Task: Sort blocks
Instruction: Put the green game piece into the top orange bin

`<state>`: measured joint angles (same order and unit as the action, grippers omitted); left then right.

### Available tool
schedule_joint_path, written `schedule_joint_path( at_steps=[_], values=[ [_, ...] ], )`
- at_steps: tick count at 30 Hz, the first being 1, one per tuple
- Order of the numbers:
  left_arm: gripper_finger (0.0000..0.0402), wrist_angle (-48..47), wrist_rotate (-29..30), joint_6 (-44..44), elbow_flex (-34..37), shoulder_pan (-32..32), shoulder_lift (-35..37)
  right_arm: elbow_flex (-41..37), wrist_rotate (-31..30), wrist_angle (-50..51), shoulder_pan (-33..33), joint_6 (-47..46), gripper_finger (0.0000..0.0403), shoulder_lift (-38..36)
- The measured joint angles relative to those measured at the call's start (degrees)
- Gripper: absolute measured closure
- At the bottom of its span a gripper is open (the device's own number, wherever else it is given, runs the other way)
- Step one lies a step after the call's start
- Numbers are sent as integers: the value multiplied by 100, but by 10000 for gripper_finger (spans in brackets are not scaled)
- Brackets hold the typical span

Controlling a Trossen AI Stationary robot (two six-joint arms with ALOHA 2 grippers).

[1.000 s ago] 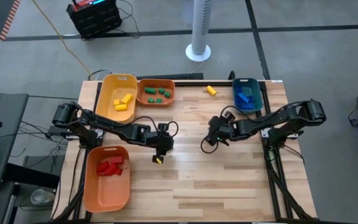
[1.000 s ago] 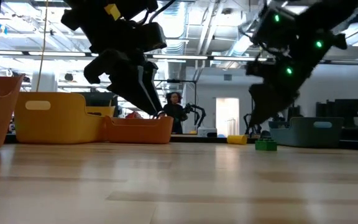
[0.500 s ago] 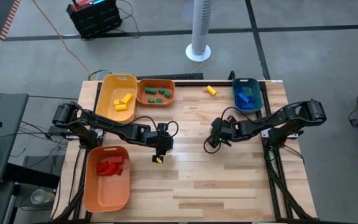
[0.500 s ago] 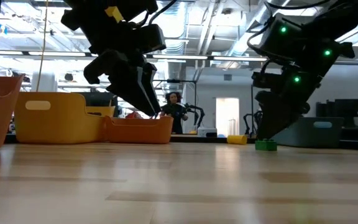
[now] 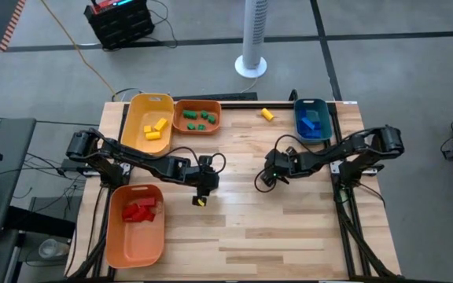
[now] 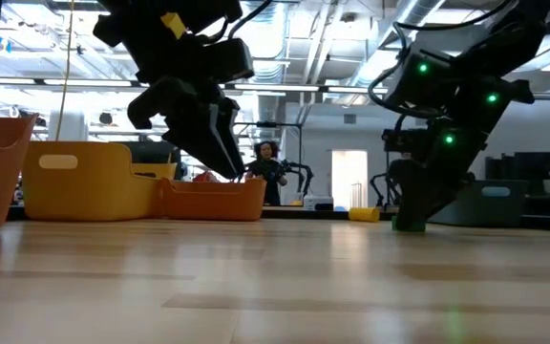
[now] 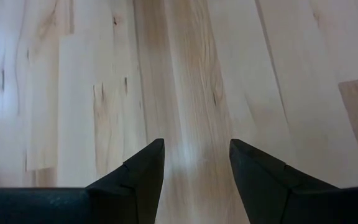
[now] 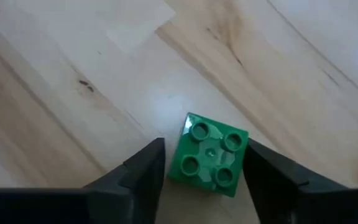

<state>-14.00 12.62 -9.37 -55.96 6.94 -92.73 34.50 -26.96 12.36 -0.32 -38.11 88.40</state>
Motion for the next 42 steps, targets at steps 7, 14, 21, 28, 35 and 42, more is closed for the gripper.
schedule_joint_path(
  at_steps=[7,14,21,28,35,42],
  values=[
    [226,-39,0,-2,0,0,0,4,256,-7,-105,152,275,-32],
    [226,-161,0,18,0,0,21,58,506,-72,-219,524,295,-98],
    [227,-878,650,288,0,0,531,472,881,-43,-473,1311,288,-146],
    [228,-1479,888,650,0,0,985,1136,1500,-269,-742,2240,290,-146],
    [229,-1813,909,831,0,0,1021,1869,1544,-267,-805,2998,290,-120],
    [229,-916,1172,41,224,-108,1021,2378,2043,-685,-1147,3566,290,-28]
  ],
)
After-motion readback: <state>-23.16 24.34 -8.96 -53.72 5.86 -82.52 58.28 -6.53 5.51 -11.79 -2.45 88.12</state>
